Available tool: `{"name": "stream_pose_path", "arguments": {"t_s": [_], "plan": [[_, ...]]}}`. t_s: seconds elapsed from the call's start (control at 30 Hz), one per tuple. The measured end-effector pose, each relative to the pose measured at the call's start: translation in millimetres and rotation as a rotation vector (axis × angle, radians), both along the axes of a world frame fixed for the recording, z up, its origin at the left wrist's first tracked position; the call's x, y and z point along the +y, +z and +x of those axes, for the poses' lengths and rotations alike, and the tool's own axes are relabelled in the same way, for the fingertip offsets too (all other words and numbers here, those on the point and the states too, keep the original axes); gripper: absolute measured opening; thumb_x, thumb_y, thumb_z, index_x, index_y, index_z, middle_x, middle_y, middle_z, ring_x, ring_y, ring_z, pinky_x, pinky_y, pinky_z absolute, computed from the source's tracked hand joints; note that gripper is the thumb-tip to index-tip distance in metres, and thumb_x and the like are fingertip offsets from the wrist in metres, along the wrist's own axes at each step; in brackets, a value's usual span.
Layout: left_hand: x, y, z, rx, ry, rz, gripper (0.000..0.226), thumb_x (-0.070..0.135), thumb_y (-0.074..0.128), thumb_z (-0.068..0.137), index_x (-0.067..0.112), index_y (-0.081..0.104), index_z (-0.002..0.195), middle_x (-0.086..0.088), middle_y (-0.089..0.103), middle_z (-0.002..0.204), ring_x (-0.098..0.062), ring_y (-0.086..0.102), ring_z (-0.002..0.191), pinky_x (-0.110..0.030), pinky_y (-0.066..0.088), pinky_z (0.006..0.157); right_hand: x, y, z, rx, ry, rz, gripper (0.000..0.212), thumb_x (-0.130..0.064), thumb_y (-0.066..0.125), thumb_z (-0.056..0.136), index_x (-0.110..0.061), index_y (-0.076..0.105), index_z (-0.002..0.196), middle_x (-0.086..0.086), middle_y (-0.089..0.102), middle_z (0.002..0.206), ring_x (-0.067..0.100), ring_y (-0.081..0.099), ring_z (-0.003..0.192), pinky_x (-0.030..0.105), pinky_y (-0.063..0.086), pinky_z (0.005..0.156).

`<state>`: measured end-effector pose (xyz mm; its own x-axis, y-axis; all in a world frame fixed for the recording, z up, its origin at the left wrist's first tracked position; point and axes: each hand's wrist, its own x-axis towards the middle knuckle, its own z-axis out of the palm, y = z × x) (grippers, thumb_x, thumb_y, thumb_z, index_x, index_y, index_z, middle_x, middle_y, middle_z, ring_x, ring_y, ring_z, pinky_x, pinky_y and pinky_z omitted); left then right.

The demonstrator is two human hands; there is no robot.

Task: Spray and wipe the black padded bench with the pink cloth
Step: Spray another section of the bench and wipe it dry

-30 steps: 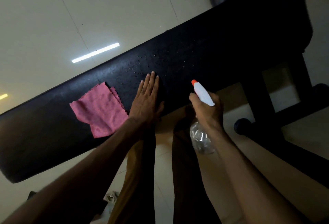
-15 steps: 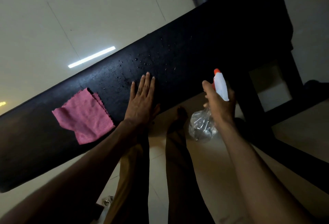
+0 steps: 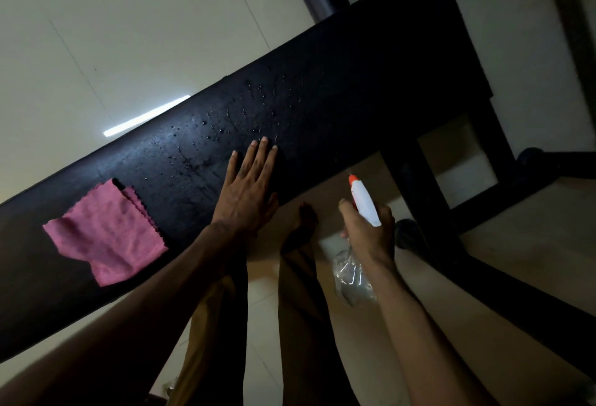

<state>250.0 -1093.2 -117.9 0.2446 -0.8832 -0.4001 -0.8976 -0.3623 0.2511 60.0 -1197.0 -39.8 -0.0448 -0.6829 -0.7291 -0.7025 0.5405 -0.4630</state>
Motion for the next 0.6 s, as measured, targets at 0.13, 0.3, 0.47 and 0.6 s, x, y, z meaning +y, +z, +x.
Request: {"name": "stream_pose_path", "arguments": {"t_s": [0.13,0.3,0.47,0.6], "plan": [[-19,-2,-5,0.023,-0.016,-0.004,0.086,0.041,0.052,0.096,0.009,0.003,0.158,-0.013,-0.003,0.166,-0.027,-0.005,0.153,-0.05,0.006,0.124,-37,8,17,-0.117,-0.087,-0.061,0.012,-0.028,0.071,0.085,-0.023,0.062,0.078,0.003,0.068,0.069,0.008,0.062,0.049,0.025,0.049,0.052],[-41,0,-11,0.016,-0.015,-0.016,0.082,0.042,0.046,0.096,0.009,0.005,0.159,-0.012,-0.005,0.165,-0.024,-0.008,0.152,-0.047,-0.001,0.124,-83,20,36,-0.184,0.054,-0.092,0.017,-0.031,0.065,0.088,-0.021,0.062,0.075,0.007,0.067,0.066,0.007,0.064,0.052,0.023,0.048,0.05],[-53,3,-15,0.023,-0.017,-0.013,0.084,0.039,0.051,0.095,0.009,0.004,0.159,-0.012,-0.004,0.166,-0.025,-0.006,0.153,-0.049,0.002,0.124,-107,30,47,-0.207,0.124,-0.112,0.02,-0.025,0.067,0.085,-0.005,0.065,0.089,0.012,0.065,0.062,0.008,0.064,0.049,0.023,0.047,0.049],[-56,3,-17,0.036,-0.006,0.004,0.086,0.038,0.053,0.095,0.009,0.003,0.158,-0.012,-0.005,0.166,-0.026,-0.006,0.153,-0.049,0.004,0.124,-118,17,32,-0.202,-0.076,-0.143,0.018,-0.029,0.069,0.087,-0.026,0.056,0.076,0.003,0.066,0.066,0.013,0.065,0.054,0.025,0.046,0.05]]}}
